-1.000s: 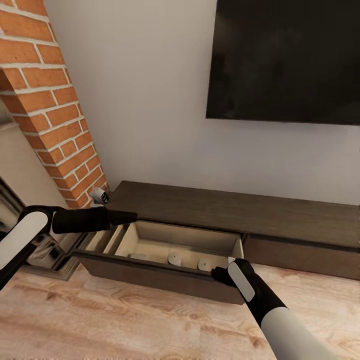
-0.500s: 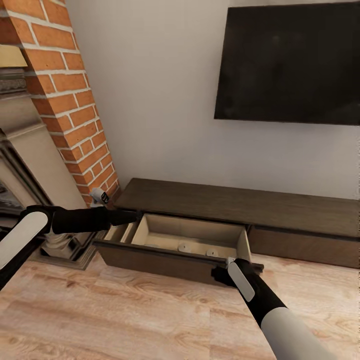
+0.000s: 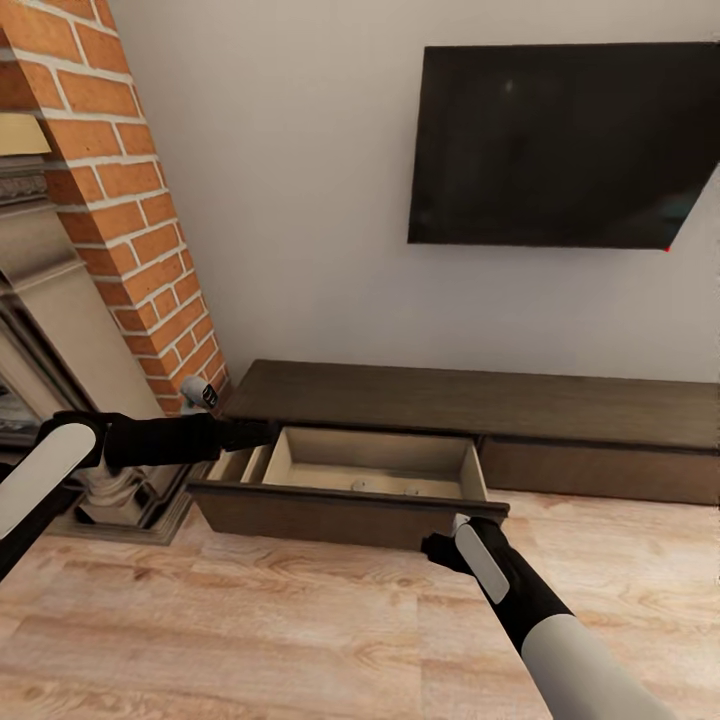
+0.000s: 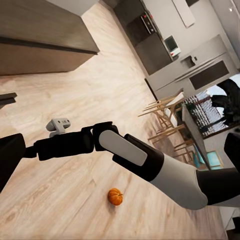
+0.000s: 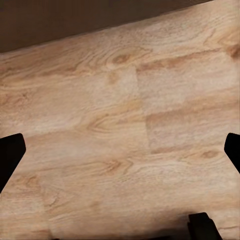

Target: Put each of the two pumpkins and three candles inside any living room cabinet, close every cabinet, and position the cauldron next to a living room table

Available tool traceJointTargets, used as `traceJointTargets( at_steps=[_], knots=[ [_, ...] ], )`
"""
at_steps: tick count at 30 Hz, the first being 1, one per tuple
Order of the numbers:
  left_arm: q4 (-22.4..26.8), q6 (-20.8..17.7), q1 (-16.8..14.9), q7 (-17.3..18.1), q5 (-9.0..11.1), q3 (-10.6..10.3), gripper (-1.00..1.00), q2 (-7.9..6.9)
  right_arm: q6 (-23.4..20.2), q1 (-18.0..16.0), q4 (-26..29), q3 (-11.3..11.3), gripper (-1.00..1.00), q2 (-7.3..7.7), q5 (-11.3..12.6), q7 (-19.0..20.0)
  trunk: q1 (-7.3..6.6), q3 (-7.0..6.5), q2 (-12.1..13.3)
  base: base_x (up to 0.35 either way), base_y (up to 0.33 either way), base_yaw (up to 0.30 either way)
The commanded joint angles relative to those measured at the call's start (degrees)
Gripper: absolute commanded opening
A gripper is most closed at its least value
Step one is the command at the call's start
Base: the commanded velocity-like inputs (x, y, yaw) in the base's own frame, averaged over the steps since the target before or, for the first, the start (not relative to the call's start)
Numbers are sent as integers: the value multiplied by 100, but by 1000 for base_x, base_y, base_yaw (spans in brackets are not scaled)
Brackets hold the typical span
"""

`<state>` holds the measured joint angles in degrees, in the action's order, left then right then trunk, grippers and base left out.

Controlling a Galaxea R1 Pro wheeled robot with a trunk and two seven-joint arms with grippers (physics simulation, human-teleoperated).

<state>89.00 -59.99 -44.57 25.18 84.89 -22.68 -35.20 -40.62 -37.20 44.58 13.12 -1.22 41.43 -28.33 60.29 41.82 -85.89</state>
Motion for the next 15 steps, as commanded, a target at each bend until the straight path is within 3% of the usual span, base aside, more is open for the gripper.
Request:
traceJointTargets(
  at_steps=[1, 7, 15],
  knots=[
    [-3, -1, -7, 49, -39, -8, 100, -5, -2, -2, 6, 18, 100, -5, 54, -59, -23, -14, 39, -14, 16, -16],
    [-5, -1, -5, 49, -39, -8, 100, -4, -1, 0, 6, 20, 100, -9, 50, -58, -155, -122, 279, -66, 29, -5],
    [-5, -1, -5, 49, -35, -8, 100, -5, 0, -2, 6, 23, 100, -17, 50, -58, -331, -266, 600, -227, 137, -1]
  ],
)
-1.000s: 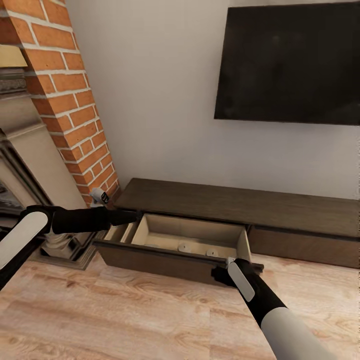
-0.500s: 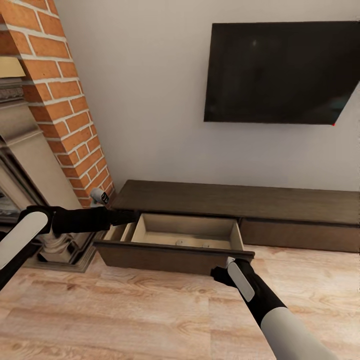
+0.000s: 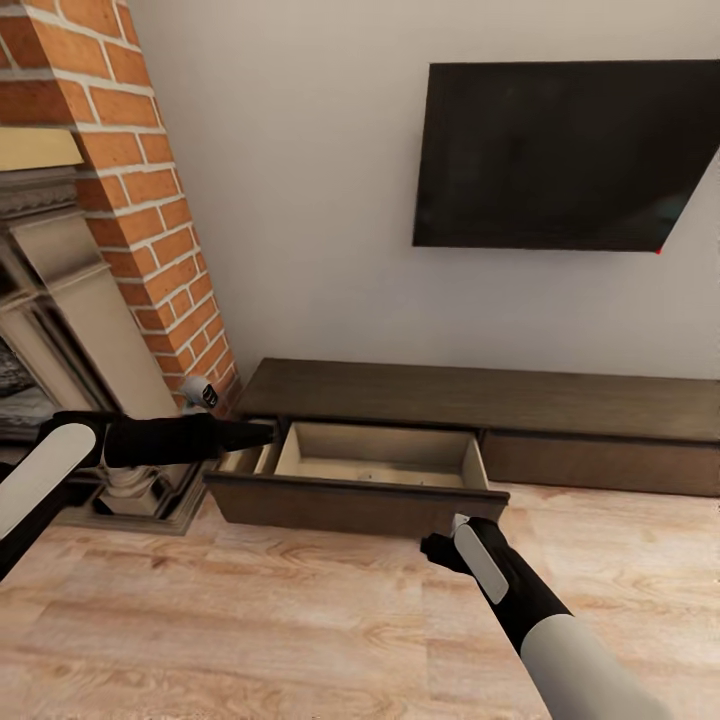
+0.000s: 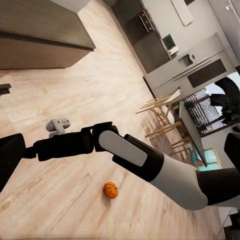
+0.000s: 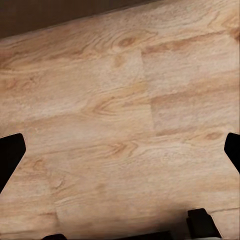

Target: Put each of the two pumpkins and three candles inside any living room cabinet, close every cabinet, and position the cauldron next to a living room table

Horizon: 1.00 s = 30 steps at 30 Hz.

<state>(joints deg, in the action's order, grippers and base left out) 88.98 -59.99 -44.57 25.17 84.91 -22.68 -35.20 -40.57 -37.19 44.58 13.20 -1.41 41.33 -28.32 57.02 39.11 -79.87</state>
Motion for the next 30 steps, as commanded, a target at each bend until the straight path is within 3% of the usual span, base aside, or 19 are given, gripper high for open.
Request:
traceJointTargets(
  at_steps=[1, 8, 15, 23, 27, 30],
  knots=[
    [-4, -1, -7, 50, -36, -8, 100, -4, -5, -3, 7, 15, 100, 2, 59, -60, -25, -13, 38, -260, 187, 0],
    [-4, -1, -7, 50, -38, -8, 100, -4, -3, -4, 7, 14, 100, 5, 63, -60, -179, -141, 319, -264, 198, -17],
    [-4, -1, -5, 50, -40, -8, 100, -4, -3, -4, 7, 12, 100, 9, 67, -60, -333, -291, 600, -260, 200, -191],
    [-16, -1, -4, 26, -80, -8, 100, 2, -3, -3, 7, 16, 100, 1, 71, -60, -509, -443, 921, -69, 55, -62],
    [-52, -1, -2, -325, -293, -2, 100, 9, -3, -6, 7, 16, 100, 4, 70, -57, -575, -497, 1041, -7, 5, -6],
    [-60, -1, 0, -940, -478, 4, 100, 31, -2, -5, 7, 16, 100, 12, 69, -53, -575, -497, 1041, -2, 2, -2]
  ],
)
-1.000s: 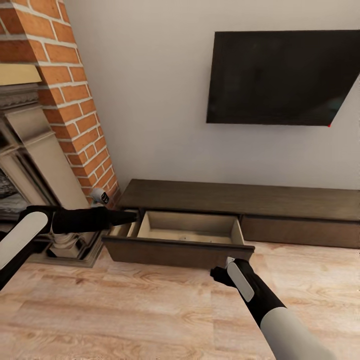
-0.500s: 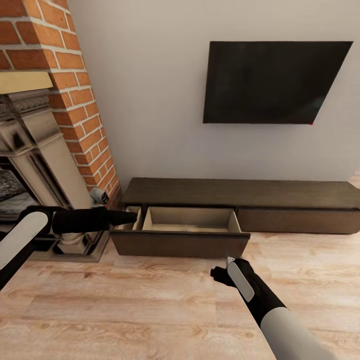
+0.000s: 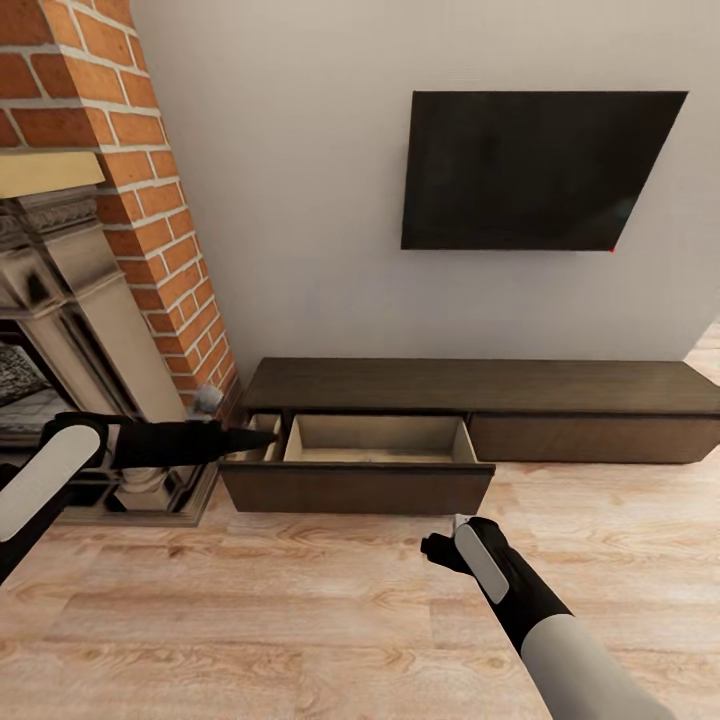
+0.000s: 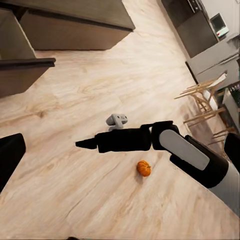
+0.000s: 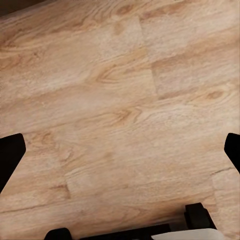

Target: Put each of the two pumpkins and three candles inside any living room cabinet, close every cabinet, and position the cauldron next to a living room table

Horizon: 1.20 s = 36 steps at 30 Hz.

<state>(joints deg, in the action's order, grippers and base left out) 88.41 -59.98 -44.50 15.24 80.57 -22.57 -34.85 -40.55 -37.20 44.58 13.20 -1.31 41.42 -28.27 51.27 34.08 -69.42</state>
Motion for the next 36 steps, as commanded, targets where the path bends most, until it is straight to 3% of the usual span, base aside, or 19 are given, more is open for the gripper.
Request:
traceJointTargets(
  at_steps=[1, 2, 5, 12, 17, 23, 25, 26, 27, 28, 29, 30, 32, 35, 36],
  knots=[
    [-2, -2, -7, -285, -91, -6, 100, 10, -5, -4, 7, 16, 100, 5, 61, -55, 0, 5, -4, -1, 1, -1],
    [-6, -2, -6, -903, -146, -4, 100, 48, -6, -6, 7, 16, 100, 12, 61, -50, 0, 5, -4, 0, 0, 0],
    [-9, -2, -5, -1137, -167, 0, 100, 128, -6, -3, 7, 16, 100, 17, 56, -48, 0, 5, -4, 0, 0, 0],
    [-21, 208, 0, -1699, -201, -5, 100, 244, -4, -3, 7, 14, 100, 37, 51, -47, 154, 131, -284, 0, 0, 0],
    [-28, 629, 2, -2149, -232, -38, 100, 279, 24, 0, 7, 15, 100, 35, 42, -66, 264, 221, -485, 0, 0, 0],
    [-167, 1405, 40, -2628, -267, -66, 100, 516, 208, 6, 7, 26, 100, 41, -8, -89, 395, 329, -726, 0, 0, 0],
    [-333, 1700, 129, -2737, -422, -77, 100, 588, 345, 8, 7, 46, 100, 44, -18, -95, 439, 365, -806, 0, 0, 0],
    [-392, 1797, 174, -2762, -533, -81, 100, 607, 387, 9, 9, 52, 100, 46, -20, -96, 461, 382, -846, 0, 0, 0],
    [-516, 2005, 297, -2797, -843, -94, 100, 647, 455, 11, 14, 65, 100, 48, -25, -96, 483, 400, -886, 0, 0, 0],
    [-578, 2126, 373, -2810, -1023, -100, 100, 677, 479, 13, 16, 71, 100, 47, -28, -95, 505, 418, -926, 0, 0, 0],
    [-707, 2404, 545, -2826, -1392, -109, 100, 773, 516, 20, 19, 86, 100, 40, -36, -94, 527, 436, -966, 0, 0, 0],
    [-783, 2569, 654, -2828, -1580, -112, 100, 851, 543, 27, 24, 102, 100, 40, -45, -93, 549, 454, -1006, 0, 0, 0],
    [-1121, 3196, 1053, -2831, -2249, -120, 100, 1218, 821, 58, 47, 209, 100, 50, -175, -80, 593, 490, -1087, 0, 0, 0],
    [-1421, 3615, 1252, -2821, -2691, -126, 100, 1476, 1221, 110, 56, 282, 100, 54, -353, -61, 659, 544, -1207, 0, 0, 0],
    [-1659, 3877, 1361, -2816, -2936, -131, 100, 1626, 1497, 199, 57, 312, 100, 45, -497, -51, 681, 562, -1247, 0, 0, 0]
  ],
)
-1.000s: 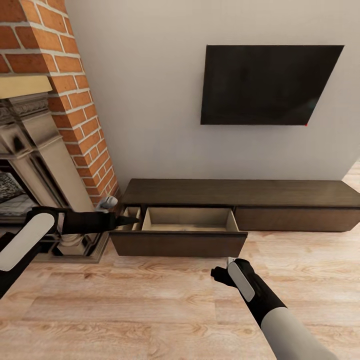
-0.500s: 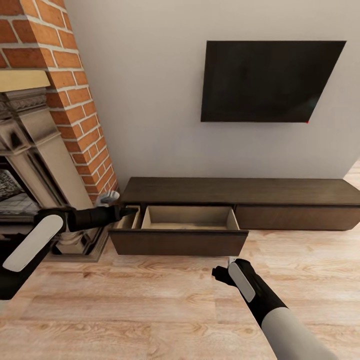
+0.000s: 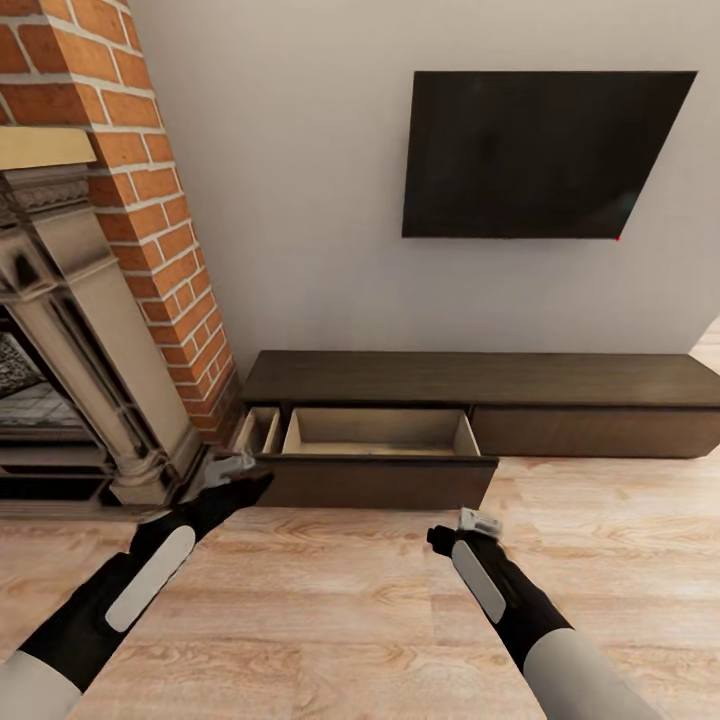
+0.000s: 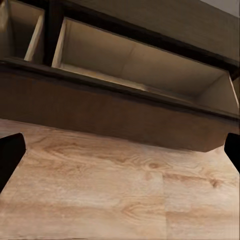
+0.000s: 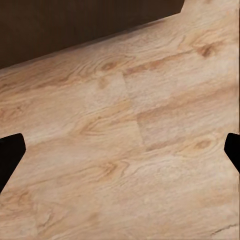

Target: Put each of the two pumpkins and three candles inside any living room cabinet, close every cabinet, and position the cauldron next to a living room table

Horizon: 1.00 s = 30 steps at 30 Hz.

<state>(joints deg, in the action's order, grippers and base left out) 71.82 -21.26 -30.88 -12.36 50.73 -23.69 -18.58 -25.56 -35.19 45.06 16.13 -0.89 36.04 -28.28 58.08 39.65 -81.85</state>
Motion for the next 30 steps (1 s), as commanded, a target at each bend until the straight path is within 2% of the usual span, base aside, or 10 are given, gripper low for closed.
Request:
traceJointTargets(
  at_steps=[1, 2, 3, 6, 10, 14, 17, 20, 23, 30],
  knots=[
    [-126, 137, 48, -52, -57, -24, 100, 72, 123, 60, 9, 31, 100, -3, -36, -46, 22, 23, -45, 0, 0, 0],
    [-259, 272, 88, -49, -157, -32, 100, 142, 237, 127, 10, 41, 100, -9, -113, -42, 44, 41, -85, 0, 0, 0],
    [-531, 550, 148, -44, -331, -61, 100, 278, 432, 259, 10, 70, 100, -18, -260, -37, 66, 59, -125, 0, 0, 0],
    [-1015, 1019, 212, -40, -633, -190, 100, 505, 673, 418, 11, 138, 100, -23, -458, -28, 132, 113, -246, 0, 0, 0],
    [-1438, 1435, 241, -45, -864, -392, 100, 674, 851, 562, 11, 175, 100, -20, -555, -20, 220, 184, -406, 0, 0, 0],
    [-1720, 1806, 253, -46, -966, -593, 100, 753, 1112, 712, 11, 235, 100, -29, -590, -18, 308, 256, -566, 0, 0, 0],
    [-1911, 2108, 257, -67, -995, -902, 100, 779, 1425, 851, 11, 462, 100, -24, -606, -19, 374, 310, -687, 0, 0, 0],
    [-2037, 2350, 258, -74, -1005, -1115, 100, 784, 1704, 963, 0, 614, 100, 2, -613, -16, 440, 364, -807, 0, 0, 0],
    [-2091, 2444, 258, -75, -1016, -1172, 100, 789, 1782, 1017, -2, 655, 100, 13, -614, -12, 505, 418, -927, 0, 0, 0],
    [-2508, 2790, 258, -95, -1317, -1224, 100, 855, 1866, 1068, -8, 743, 100, 18, -620, 12, 659, 543, -1208, 0, 0, 0]
  ],
)
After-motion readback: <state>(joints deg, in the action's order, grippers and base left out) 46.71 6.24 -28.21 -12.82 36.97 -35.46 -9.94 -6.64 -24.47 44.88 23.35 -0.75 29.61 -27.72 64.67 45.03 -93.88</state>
